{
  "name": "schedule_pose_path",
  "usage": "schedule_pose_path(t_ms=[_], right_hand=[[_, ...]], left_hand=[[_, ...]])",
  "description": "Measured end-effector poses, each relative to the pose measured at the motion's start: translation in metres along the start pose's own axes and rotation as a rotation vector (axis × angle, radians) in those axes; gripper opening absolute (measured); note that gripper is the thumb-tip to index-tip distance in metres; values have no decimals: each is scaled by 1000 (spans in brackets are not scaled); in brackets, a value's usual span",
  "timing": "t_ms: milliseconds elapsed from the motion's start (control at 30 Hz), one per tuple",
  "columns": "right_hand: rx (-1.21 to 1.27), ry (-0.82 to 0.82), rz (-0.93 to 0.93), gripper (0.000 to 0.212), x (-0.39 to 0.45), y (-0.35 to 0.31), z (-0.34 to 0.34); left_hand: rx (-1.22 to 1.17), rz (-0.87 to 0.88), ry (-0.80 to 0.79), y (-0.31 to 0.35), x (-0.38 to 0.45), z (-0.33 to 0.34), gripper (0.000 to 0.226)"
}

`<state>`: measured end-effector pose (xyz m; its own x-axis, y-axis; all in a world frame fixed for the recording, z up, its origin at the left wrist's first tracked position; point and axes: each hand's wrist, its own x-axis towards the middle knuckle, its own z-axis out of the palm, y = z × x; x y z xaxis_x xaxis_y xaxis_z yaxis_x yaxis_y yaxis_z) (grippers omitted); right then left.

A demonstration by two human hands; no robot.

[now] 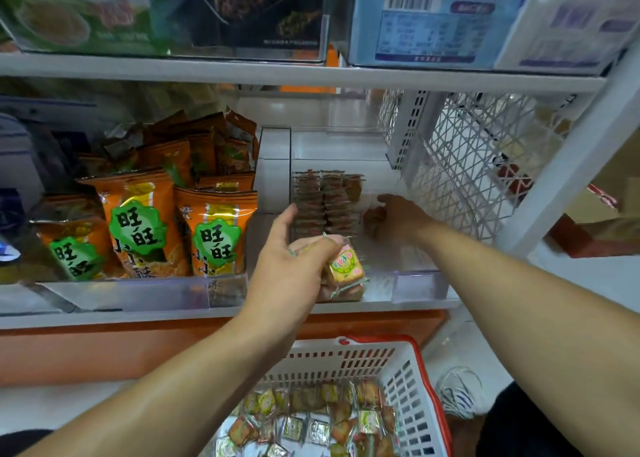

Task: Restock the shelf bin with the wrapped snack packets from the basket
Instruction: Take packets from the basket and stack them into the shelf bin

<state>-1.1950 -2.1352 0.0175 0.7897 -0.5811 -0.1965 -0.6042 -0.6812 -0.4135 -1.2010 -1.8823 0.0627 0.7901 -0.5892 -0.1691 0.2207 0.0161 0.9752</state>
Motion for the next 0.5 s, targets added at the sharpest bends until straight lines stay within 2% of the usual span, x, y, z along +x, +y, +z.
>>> schedule_pose_path(t_ms=[67,200,267,367,433,500], right_hand=[[11,30,20,23,4,3,1],[31,140,11,23,11,-3,-8],[-95,159,-44,31,17,-8,-14],[-241,85,-150,35,23,-19,-15],[-171,88,-189,43,27,-24,-12],[-26,106,-160,65,31,-25,-8]], left_hand=[[-1,-5,8,1,0,1,89],[-108,-67,38,2,3,1,97],[-141,-102,44,1,5,1,96],[-114,-119,43,-1,5,1,93],[-173,-140,28,-1,5,1,90],[-212,-162,15,-2,5,1,90]])
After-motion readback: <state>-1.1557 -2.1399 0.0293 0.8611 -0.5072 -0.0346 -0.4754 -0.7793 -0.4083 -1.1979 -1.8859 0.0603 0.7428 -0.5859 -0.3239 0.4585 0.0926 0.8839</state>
